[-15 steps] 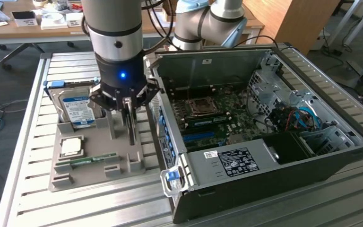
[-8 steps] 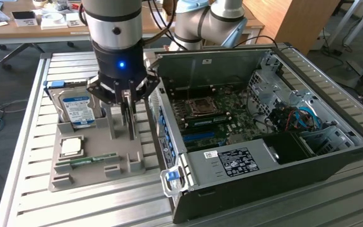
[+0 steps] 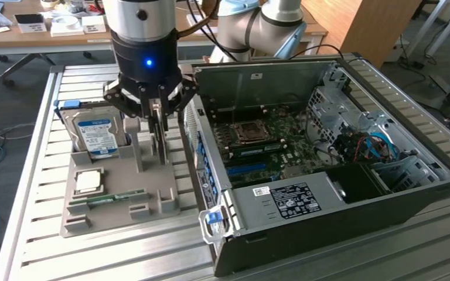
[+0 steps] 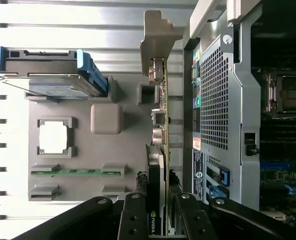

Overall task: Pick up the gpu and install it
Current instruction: 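Pick up the gpu and move the gpu toward the slot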

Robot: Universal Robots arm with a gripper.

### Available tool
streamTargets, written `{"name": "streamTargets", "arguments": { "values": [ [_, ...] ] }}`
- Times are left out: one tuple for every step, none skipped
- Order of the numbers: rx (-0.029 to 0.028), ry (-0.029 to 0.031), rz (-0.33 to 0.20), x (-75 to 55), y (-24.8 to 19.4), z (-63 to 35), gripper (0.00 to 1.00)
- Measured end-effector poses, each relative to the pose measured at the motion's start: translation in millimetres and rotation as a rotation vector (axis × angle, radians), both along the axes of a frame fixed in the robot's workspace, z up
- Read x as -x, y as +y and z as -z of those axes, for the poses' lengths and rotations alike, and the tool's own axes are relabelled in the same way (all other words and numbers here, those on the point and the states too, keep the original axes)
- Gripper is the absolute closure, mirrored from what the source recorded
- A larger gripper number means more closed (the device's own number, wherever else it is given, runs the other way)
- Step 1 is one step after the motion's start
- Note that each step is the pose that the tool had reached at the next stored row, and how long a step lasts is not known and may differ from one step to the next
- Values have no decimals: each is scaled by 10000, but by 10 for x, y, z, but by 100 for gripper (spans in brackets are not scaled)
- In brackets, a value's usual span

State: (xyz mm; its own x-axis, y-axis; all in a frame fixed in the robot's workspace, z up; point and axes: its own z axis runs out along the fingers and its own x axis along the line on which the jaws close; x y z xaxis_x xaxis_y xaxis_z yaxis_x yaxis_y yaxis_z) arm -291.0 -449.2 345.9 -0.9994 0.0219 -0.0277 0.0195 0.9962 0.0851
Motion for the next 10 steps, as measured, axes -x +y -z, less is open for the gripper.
{"name": "streamTargets", "arguments": {
  "values": [
    [-1, 0, 0, 0, 0, -22, 73],
    [-1, 0, 0, 0, 0, -44, 73],
    [-1, -1, 0, 0, 0, -66, 73],
    [-1, 0, 0, 0, 0, -88, 73],
    [0, 1, 0, 0, 0, -111, 73],
    [-1, 0, 0, 0, 0, -132, 73],
    [-1, -1, 0, 0, 0, -148, 73],
    [-1, 0, 0, 0, 0, -158, 73],
    [0, 0, 0, 0, 0, -170, 73],
    [-1, -1, -1, 0, 0, -181, 73]
  ]
}}
